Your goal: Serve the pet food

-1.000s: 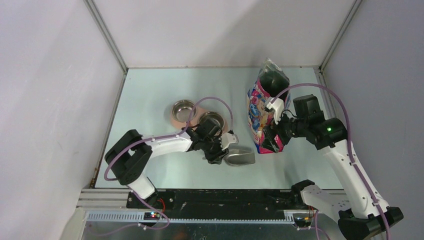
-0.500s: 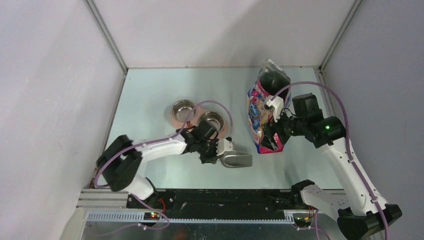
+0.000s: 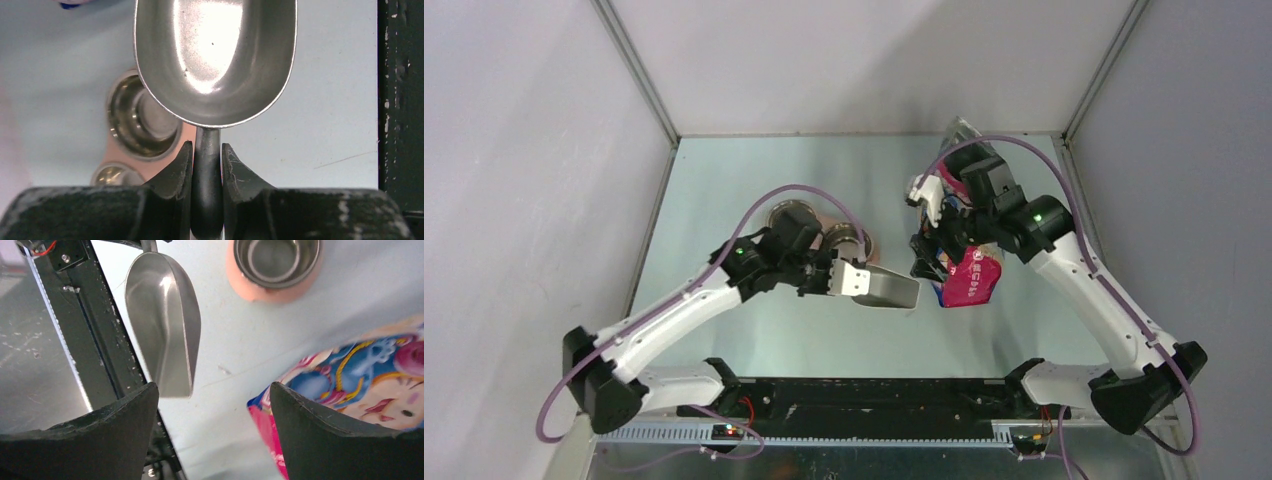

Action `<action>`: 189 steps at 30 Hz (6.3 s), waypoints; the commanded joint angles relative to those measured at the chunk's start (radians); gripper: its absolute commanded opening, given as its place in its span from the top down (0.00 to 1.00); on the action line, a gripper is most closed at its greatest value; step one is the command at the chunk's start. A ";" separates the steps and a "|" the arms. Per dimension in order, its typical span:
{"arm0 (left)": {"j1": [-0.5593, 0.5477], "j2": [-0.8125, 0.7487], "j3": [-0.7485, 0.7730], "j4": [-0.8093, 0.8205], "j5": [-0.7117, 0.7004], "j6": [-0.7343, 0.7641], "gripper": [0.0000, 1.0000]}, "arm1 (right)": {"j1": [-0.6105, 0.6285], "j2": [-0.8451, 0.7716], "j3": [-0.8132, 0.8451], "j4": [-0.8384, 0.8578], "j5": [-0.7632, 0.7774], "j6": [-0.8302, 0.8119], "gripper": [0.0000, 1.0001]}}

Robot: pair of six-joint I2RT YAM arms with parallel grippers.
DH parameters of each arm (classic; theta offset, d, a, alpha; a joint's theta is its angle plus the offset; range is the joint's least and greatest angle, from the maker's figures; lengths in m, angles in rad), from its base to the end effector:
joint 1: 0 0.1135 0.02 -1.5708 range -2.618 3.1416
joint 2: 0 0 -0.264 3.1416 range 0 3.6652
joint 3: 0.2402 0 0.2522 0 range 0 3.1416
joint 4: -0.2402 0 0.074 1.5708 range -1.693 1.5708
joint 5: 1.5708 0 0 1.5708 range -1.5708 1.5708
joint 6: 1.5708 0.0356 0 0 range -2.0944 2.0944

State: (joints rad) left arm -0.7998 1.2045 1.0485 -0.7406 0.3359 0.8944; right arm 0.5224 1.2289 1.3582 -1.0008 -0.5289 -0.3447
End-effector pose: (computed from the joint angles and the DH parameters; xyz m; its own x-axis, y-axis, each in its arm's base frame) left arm 0.1616 -0.1831 0.2971 0.2991 0.7487 -0.5916 0.9382 -0.1175 0.3256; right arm 0.1939 0.1324 0.3731 -0.3835 -0.5575 -0.7363 -0.8945 0.4227 0.1459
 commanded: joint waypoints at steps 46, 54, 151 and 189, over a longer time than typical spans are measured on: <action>0.520 -0.091 0.034 0.772 0.589 -1.625 0.25 | 0.142 0.069 0.091 0.453 0.304 0.124 1.00; 0.522 -0.042 -0.095 1.206 0.595 -2.017 0.30 | 0.144 0.068 0.093 0.464 0.342 0.192 1.00; 0.379 0.023 0.477 0.107 0.283 -0.958 1.00 | -0.359 0.163 0.294 0.186 0.613 0.179 0.31; 0.024 0.582 0.972 0.174 -0.125 -0.686 1.00 | -0.163 0.114 0.346 0.192 0.405 0.205 1.00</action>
State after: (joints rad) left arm -0.7567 1.7672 1.9518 -0.5579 0.2913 0.1268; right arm 0.3466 1.4498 1.6409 -0.9176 -0.0273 -0.1570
